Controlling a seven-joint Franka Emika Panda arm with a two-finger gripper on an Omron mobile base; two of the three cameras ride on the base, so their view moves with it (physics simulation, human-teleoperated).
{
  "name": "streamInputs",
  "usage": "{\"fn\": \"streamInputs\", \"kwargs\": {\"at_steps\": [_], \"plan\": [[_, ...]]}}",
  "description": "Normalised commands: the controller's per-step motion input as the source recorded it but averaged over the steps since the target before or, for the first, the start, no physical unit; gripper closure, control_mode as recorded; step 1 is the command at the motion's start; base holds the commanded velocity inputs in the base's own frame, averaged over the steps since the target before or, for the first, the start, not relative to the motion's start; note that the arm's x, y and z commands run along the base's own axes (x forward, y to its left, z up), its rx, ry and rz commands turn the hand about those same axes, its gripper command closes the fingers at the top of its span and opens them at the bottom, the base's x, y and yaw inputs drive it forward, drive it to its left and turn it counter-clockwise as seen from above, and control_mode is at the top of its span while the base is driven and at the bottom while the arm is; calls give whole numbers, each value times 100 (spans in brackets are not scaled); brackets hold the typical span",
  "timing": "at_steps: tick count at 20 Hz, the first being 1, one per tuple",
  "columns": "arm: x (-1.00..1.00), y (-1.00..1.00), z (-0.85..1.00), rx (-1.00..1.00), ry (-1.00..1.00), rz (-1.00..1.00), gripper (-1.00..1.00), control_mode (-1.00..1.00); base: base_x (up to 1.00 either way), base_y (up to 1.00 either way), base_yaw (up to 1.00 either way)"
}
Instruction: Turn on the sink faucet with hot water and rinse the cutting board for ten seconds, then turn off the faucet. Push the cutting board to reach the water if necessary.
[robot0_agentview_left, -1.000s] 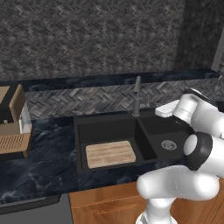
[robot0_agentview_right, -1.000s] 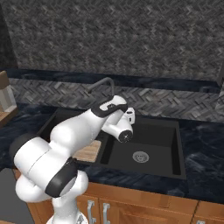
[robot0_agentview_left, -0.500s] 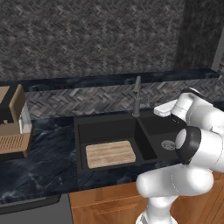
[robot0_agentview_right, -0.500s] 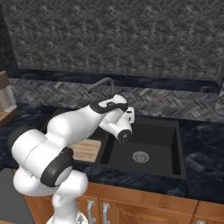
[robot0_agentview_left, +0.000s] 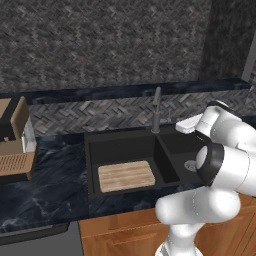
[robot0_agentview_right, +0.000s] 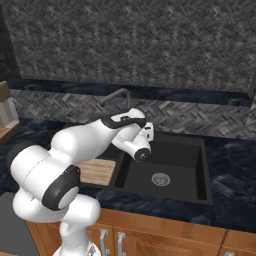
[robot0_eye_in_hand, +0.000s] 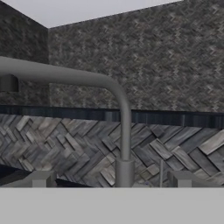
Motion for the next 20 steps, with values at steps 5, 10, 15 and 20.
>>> {"fn": "streamInputs", "kwargs": {"at_steps": [5, 10, 15, 20], "plan": [[0, 0, 0, 0, 0, 0, -100, -100, 0, 0, 0], [0, 0, 0, 0, 0, 0, -100, -100, 0, 0, 0], [0, 0, 0, 0, 0, 0, -100, -100, 0, 0, 0], [1, 0, 0, 0, 0, 0, -100, -100, 0, 0, 0]]}}
